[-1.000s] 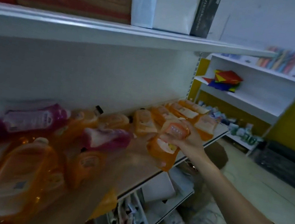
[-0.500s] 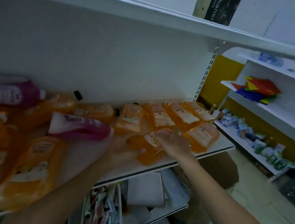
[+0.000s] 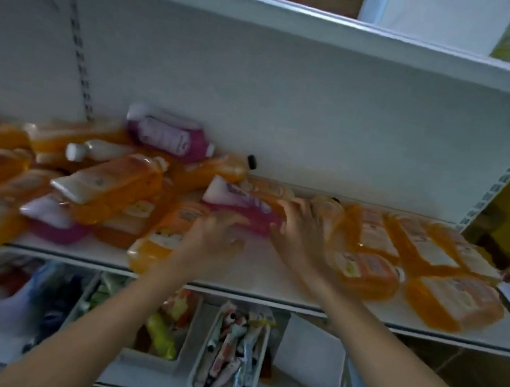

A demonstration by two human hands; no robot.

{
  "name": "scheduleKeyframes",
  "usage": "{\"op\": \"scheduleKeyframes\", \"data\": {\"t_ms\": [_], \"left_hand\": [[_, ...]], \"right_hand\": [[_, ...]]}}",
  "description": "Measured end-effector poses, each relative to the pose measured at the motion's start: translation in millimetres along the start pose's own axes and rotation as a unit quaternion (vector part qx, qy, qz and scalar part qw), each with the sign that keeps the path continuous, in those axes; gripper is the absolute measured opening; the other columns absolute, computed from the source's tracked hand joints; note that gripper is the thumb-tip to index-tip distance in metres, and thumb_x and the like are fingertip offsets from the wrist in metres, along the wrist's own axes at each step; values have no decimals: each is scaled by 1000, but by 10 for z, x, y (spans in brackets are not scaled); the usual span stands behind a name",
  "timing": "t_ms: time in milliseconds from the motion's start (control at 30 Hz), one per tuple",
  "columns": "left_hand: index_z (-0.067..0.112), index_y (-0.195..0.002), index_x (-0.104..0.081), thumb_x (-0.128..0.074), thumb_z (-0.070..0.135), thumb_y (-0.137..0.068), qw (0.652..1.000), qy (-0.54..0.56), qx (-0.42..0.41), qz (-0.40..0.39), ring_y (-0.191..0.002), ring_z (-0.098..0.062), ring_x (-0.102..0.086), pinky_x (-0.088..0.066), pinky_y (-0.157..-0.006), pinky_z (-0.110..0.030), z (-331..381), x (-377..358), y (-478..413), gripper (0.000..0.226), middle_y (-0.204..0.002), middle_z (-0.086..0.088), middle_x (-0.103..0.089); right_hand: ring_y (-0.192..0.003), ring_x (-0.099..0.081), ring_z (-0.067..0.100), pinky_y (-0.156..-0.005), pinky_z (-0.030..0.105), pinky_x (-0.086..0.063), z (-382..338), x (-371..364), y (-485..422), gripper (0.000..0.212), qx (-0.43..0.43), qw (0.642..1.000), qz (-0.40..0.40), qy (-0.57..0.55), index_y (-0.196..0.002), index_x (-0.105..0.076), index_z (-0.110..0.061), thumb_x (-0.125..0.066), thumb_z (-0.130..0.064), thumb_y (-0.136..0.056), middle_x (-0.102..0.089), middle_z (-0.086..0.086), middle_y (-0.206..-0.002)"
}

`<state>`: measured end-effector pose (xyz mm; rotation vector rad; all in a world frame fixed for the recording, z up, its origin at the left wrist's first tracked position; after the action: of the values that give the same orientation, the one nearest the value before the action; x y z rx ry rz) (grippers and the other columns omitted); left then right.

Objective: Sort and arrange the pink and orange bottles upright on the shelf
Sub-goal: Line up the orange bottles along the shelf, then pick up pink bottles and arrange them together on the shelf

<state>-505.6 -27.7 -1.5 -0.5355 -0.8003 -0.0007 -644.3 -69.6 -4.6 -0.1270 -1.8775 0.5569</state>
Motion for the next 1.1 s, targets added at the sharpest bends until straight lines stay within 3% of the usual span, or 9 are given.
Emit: {"op": "scheduleKeyframes", "data": {"t_ms": [100,267,433,567,667,767,900,967,1100], "left_hand": [[10,-99,-68,-58,19,-69,999,-15,28,34,-88,-14,-62,-34,-74,-6,-296,375,105,33,-96,-6,-69],[16,-114,-63,-67,8,-78,996,-28,71,42,-94,-4,-53,-30,-74,6,-628,654,236,38,-102,9,-60],[22,-119,-57,-57,23,-88,993,-52,102,-13,-104,-14,-57,-45,-85,-22,-897,513,315,31,-115,3,-60],[18,-122,-47,-46,28,-96,981,104,149,64,-78,4,-53,-43,-63,-4,-797,773,210,29,-102,3,-58],[22,-124,-44,-41,39,-96,946,203,215,133,-79,0,-51,-47,-70,-19,-786,1006,75,34,-103,5,-53],[18,-114,-53,-52,31,-91,852,442,257,112,-86,-16,-61,-52,-63,-30,-804,1074,-55,27,-100,-1,-61],[22,-103,-60,-62,4,-82,844,492,208,56,-78,-16,-69,-57,-59,-31,-883,1360,-50,27,-94,-1,-67],[21,-111,-57,-63,-3,-79,858,469,204,51,-82,-19,-68,-58,-63,-32,-1041,1536,48,41,-100,-5,-66],[22,-110,-56,-64,-5,-77,847,478,212,97,-88,-25,-66,-57,-65,-35,-1516,2046,353,43,-112,-15,-61]], "right_hand": [[-122,-41,36,-99,48,-37,-339,-223,-203,52,41,999,-14,-14,-127,-53,-10,-61,-29,-79,-50,14,-126],[-133,-30,34,-104,43,-30,-458,-630,-332,80,16,993,-98,69,-147,-18,-17,-63,-35,-84,-30,11,-148],[-130,-40,30,-100,38,-37,-448,-640,-459,69,31,994,-61,89,-145,-27,-12,-61,-21,-85,-41,11,-144],[-121,-50,33,-100,50,-37,-708,-367,-430,63,132,990,51,-27,-134,-47,-9,-69,-11,-75,-56,14,-130],[-130,-39,25,-106,60,-23,-1088,-37,-342,49,243,958,131,-75,-133,-46,-12,-55,-29,-87,-51,9,-136],[-134,-30,24,-113,52,-9,-1440,146,-350,63,314,936,127,-99,-136,-38,-13,-29,-58,-94,-45,11,-141],[-136,-24,36,-107,55,-25,-1617,96,-597,81,253,958,110,-83,-138,-37,-22,-50,-73,-76,-25,14,-147],[-140,-18,34,-109,45,-28,-1758,-119,-704,87,171,970,42,-164,-141,-35,-23,-75,-52,-69,-22,17,-148],[-137,-27,20,-107,36,-35,-2471,-417,-840,84,135,954,-8,-267,-145,-26,-26,-76,-20,-77,-30,11,-147]]}}
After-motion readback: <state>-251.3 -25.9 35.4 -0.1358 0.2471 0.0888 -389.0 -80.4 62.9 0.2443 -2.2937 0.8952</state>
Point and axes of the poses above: each hand's wrist, its own y-axis away from the middle knuckle, its own x-axis out of the back of the hand, z = x × y, the point moved 9 cm from there along -y, towards the middle knuckle
